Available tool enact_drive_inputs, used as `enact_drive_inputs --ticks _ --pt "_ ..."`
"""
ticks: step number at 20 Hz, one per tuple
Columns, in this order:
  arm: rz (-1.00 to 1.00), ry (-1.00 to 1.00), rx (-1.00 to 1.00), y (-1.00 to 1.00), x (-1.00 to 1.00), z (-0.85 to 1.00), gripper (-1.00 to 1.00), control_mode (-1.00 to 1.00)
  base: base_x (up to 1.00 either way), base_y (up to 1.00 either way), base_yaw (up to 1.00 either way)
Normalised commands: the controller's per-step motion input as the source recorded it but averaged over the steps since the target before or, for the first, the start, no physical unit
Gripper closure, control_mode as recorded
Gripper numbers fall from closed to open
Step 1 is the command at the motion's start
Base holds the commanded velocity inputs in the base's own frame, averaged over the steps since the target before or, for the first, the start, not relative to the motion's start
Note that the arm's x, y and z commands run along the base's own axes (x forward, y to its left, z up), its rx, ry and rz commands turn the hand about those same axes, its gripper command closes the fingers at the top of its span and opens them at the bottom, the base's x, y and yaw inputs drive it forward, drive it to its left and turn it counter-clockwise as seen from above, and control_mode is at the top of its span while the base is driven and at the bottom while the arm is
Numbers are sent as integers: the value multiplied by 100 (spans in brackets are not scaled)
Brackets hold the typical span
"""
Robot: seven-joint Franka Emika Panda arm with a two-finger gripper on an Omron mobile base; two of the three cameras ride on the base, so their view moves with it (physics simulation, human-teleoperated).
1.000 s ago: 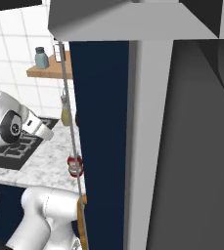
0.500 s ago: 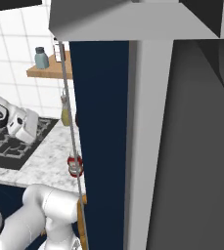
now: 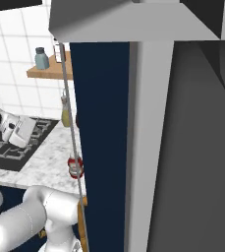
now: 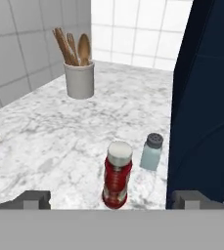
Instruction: Put the shaker and condiment bottle from the counter next to their counterparts in the cabinet.
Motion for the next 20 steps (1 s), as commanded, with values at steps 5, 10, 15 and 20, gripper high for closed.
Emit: enact_drive_inputs --ticks 5,10,15,20 --pt "0 -3 -8 -21 -14 -20 -100 -100 0 0 0" --pt "0 4 0 -74 0 -1 -100 -100 0 0 0" --pt "3 11 -11 -7 -6 -71 -100 -100 0 0 0" --pt "4 8 -3 11 7 -33 -100 -100 0 0 0"
